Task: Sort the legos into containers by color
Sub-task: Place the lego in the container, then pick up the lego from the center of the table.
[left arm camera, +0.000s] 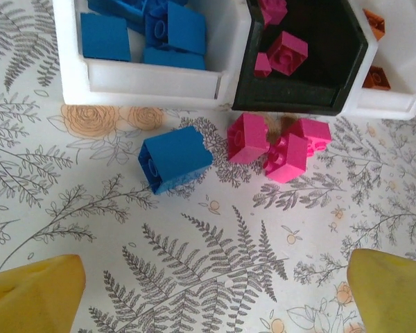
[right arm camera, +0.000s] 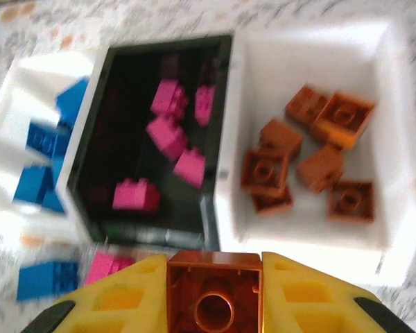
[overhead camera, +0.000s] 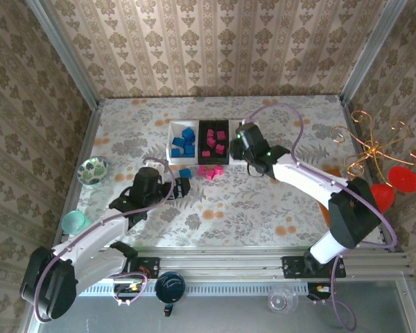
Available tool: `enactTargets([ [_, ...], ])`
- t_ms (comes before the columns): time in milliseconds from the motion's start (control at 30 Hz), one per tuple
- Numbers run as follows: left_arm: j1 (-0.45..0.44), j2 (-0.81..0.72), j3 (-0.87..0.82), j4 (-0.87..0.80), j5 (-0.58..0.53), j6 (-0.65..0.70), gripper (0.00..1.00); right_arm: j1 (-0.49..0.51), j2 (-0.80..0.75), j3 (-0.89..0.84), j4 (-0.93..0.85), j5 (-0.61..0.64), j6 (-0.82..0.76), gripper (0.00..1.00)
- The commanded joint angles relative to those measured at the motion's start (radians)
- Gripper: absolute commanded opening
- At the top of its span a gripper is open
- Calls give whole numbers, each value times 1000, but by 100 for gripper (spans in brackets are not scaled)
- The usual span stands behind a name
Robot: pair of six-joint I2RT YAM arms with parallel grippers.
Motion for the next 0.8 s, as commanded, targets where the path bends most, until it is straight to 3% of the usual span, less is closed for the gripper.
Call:
enactTargets([
  [0,7,28,27,-3,23,7,96,-52,111,107,-54,51,-31,29],
  [100,10,61,44,-10,25,9,95,-91,220,229,-94,62,-19,34],
  [200,15,102,65,-3,34,14,94,-115,309,337,-148,47,-20,57],
  [267,15,135,85,-1,35,25,93,-115,318,355,-159,36,-25,66],
  [467,2,293,140,22,-34,57,93,-80,175,173,-55,-8,-15,68],
  [600,-19,417,167,111,-147,87,90,-62,81,35,-1,-18,10,68],
  [767,-18,562,234,208,-150,109,88,-57,-13,-71,33,-35,34,68],
])
